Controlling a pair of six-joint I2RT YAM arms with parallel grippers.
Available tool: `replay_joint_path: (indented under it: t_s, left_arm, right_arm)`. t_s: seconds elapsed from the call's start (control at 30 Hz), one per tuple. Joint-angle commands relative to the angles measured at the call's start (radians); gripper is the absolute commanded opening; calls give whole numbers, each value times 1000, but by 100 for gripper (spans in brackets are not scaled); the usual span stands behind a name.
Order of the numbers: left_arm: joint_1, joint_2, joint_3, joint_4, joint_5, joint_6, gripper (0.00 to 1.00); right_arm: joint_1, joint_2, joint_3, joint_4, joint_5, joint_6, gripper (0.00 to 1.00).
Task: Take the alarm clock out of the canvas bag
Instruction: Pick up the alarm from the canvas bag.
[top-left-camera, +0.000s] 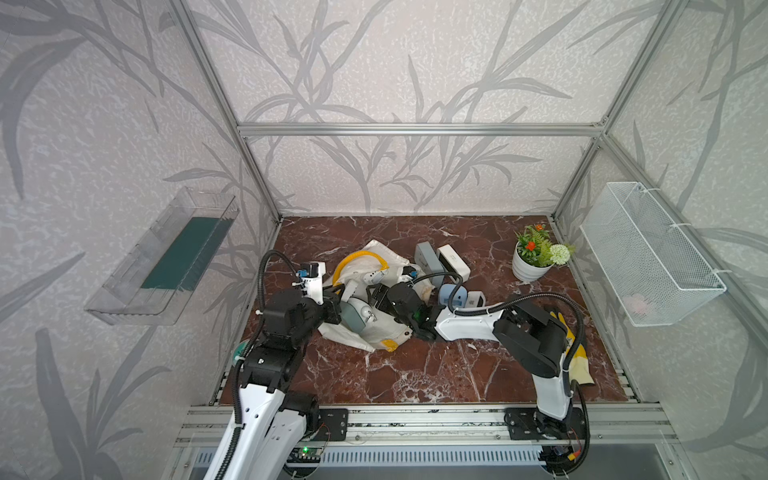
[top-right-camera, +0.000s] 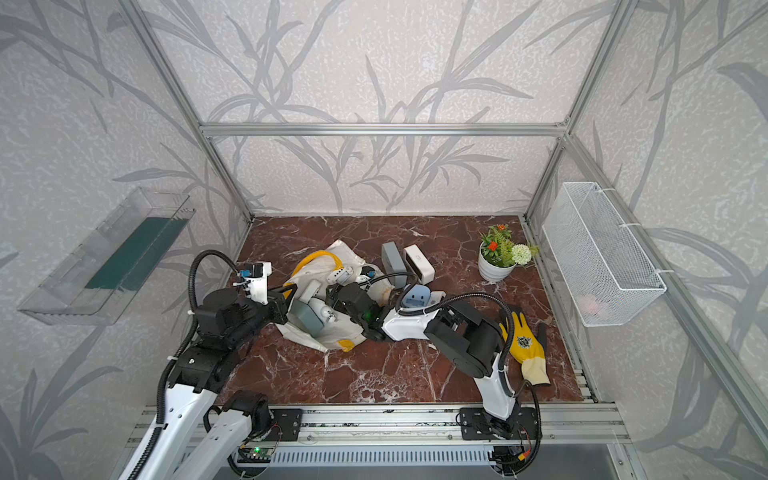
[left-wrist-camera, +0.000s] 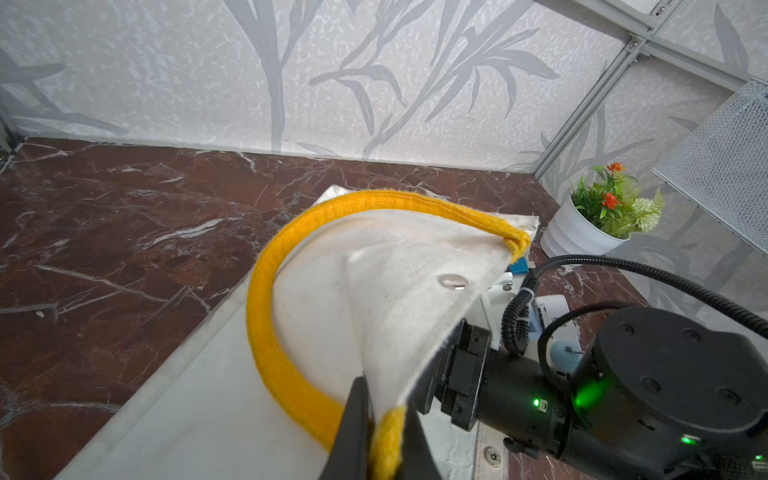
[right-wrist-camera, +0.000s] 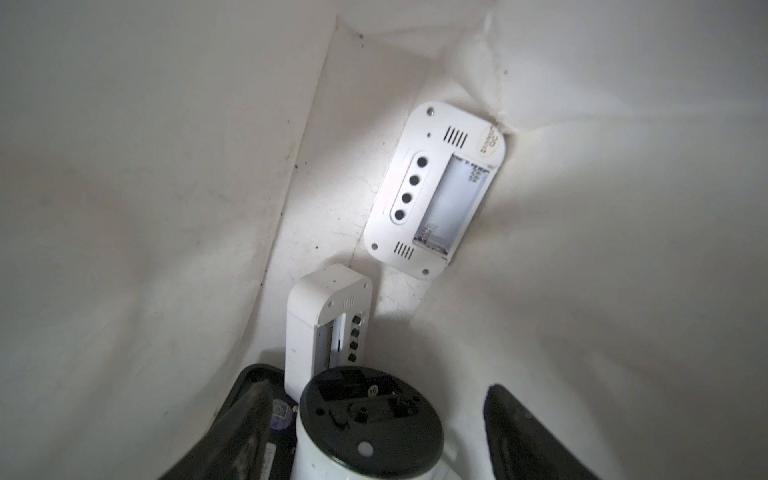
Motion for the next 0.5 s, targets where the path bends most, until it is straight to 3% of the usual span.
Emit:
replay_joint_path:
  t_s: [0.0,0.13,0.47]
  left_arm:
    - [-1,-10,14,72,36,-1,0]
    - [-2,-14,7,86,37,-10,0]
    - [-1,2,6,90,35,-23,0]
  right_arm:
    - [-6,18,1,30,-45,-21,79]
    - [-8,34,-6,41,-48,4,78]
    - [3,15,-64,132,-88,-101,73]
